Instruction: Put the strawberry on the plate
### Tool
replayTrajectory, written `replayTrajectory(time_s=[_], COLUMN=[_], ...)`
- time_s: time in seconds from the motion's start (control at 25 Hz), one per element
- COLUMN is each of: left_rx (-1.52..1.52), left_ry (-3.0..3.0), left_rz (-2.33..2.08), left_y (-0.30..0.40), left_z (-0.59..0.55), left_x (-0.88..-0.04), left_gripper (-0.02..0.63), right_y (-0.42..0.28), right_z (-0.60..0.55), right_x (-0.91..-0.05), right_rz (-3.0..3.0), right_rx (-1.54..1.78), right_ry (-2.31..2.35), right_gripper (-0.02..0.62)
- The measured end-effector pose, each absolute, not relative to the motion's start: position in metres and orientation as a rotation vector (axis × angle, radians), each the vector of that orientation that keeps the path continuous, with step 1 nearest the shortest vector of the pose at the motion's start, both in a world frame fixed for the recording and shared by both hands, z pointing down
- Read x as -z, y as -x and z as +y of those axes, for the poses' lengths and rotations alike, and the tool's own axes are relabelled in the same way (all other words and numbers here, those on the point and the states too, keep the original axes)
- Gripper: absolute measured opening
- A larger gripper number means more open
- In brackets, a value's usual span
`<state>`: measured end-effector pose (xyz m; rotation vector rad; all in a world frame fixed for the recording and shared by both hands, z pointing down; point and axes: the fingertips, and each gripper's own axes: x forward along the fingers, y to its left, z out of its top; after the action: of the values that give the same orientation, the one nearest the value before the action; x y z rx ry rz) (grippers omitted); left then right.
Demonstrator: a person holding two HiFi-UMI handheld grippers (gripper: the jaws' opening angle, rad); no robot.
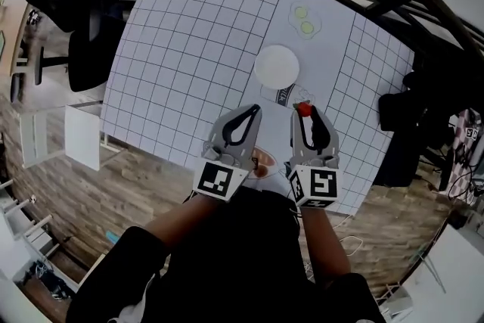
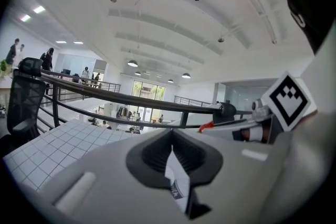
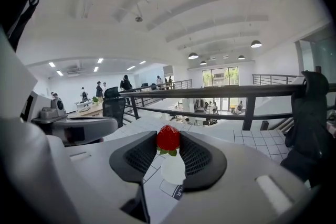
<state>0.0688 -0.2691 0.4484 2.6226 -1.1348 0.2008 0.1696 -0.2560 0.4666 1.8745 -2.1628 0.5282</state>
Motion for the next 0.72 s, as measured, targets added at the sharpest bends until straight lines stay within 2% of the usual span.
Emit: replayTrajectory(time_s=[0.72], left_rx=[-0.226], left_ry=[-2.518], left_rz=[-1.186], left_y=[-0.060], left_z=[-0.294], left_x=[-0.483], left_gripper=[0.007], right_y=[-0.152], right_z=[-0.309], right_x=[-0.526], right_rz=[-2.164], right_rx=[-0.646], right_ry=[-1.725], right_gripper=[0.132])
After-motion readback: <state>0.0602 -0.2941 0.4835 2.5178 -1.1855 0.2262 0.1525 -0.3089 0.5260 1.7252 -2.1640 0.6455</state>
